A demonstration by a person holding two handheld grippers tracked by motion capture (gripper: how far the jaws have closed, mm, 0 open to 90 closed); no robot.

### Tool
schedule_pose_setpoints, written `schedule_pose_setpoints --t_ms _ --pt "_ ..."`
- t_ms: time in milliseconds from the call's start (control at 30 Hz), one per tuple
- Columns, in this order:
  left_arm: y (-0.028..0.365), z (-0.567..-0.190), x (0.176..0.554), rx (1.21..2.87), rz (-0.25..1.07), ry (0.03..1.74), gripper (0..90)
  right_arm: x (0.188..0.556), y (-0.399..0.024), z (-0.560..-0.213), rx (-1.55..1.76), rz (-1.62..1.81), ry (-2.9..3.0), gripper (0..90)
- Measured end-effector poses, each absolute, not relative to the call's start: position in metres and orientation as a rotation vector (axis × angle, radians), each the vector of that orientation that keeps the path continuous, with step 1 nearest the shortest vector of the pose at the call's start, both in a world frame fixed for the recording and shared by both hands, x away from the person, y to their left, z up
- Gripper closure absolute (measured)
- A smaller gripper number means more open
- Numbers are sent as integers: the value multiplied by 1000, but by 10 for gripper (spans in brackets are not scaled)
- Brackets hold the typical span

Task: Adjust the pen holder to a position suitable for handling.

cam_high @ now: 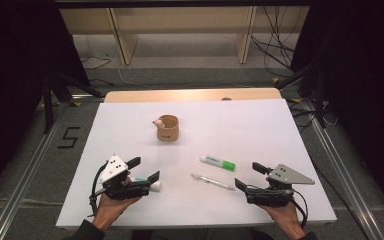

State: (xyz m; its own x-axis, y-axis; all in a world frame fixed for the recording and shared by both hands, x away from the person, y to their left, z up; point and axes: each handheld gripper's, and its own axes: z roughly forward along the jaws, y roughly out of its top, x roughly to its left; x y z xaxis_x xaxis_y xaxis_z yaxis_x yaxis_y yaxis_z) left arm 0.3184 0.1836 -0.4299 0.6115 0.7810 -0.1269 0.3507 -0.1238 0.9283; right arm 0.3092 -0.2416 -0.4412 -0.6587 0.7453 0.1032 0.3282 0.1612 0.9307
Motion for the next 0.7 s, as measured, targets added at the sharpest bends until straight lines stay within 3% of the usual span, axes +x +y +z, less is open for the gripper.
schedule_pose_setpoints --t_ms 700 --pt "188 -425 338 1701 525 1054 158 310 -243 -441 1038 1503 2045 171"
